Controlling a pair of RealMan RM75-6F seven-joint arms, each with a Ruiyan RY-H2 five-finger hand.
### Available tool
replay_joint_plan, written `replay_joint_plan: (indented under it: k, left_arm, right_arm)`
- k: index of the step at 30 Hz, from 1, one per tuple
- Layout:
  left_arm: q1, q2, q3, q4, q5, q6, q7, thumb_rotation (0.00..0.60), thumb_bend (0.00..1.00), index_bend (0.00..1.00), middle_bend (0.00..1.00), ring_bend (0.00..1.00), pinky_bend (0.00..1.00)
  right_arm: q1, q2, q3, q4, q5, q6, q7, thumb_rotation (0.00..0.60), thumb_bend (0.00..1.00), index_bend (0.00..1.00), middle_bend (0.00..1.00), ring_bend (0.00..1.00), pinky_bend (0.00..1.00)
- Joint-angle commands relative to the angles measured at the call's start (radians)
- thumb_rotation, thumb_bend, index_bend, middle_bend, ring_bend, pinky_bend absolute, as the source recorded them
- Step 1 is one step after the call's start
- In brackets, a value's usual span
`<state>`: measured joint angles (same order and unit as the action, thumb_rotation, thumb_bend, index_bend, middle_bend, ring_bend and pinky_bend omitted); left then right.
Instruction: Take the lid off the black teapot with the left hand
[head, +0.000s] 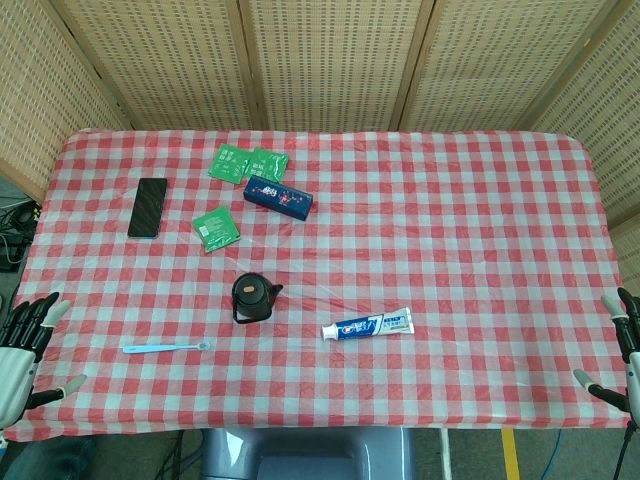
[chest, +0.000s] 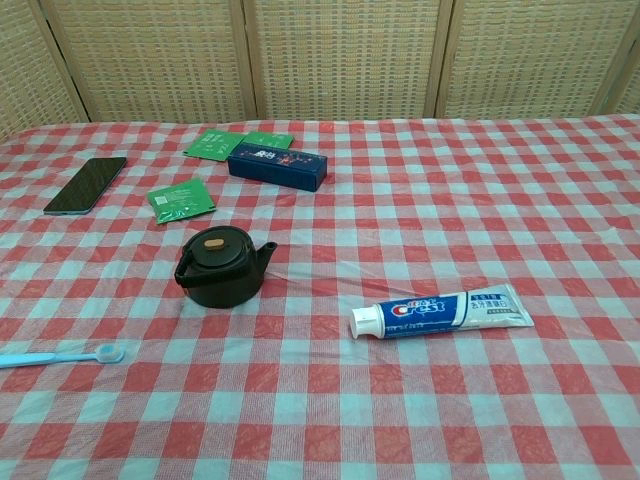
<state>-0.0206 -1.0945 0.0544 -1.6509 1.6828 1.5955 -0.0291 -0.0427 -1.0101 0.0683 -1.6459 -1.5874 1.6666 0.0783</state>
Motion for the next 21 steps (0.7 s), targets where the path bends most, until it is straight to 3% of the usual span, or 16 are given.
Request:
replay_joint_plan:
  k: [1, 8, 15, 17, 21]
  left_arm:
    - [-0.001, 0.001, -0.001, 0.000, -0.003, -0.003, -0.003, 0.600, 0.00, 0.00, 0.00, 0.00, 0.00]
    - [-0.015, -0.004, -0.011, 0.005, -0.022, -0.030, -0.006, 0.600, 0.00, 0.00, 0.00, 0.00, 0.00]
    - [-0.122, -0.010, -0.072, -0.060, -0.092, -0.186, 0.035, 0.600, 0.00, 0.00, 0.00, 0.00, 0.00]
    - [-0.172, -0.002, -0.099, -0.111, -0.125, -0.258, 0.061, 0.600, 0.02, 0.06, 0.00, 0.00, 0.00]
    - [-0.282, -0.007, -0.171, -0.198, -0.209, -0.394, 0.110, 0.600, 0.11, 0.30, 0.00, 0.00, 0.00]
  right_arm:
    - [0.001, -0.002, 0.000, 0.001, 0.003, -0.004, -0.003, 0.600, 0.00, 0.08, 0.00, 0.00, 0.00]
    - [0.001, 0.000, 0.000, -0.002, 0.012, -0.010, -0.003, 0.600, 0.00, 0.08, 0.00, 0.00, 0.00]
    - [0.005, 0.007, 0.009, -0.002, 0.034, -0.021, 0.014, 0.600, 0.00, 0.08, 0.00, 0.00, 0.00]
    - [0.007, 0.008, 0.012, -0.001, 0.040, -0.025, 0.015, 0.600, 0.00, 0.08, 0.00, 0.00, 0.00]
    - [0.008, 0.010, 0.020, 0.000, 0.057, -0.029, 0.015, 0.600, 0.00, 0.08, 0.00, 0.00, 0.00]
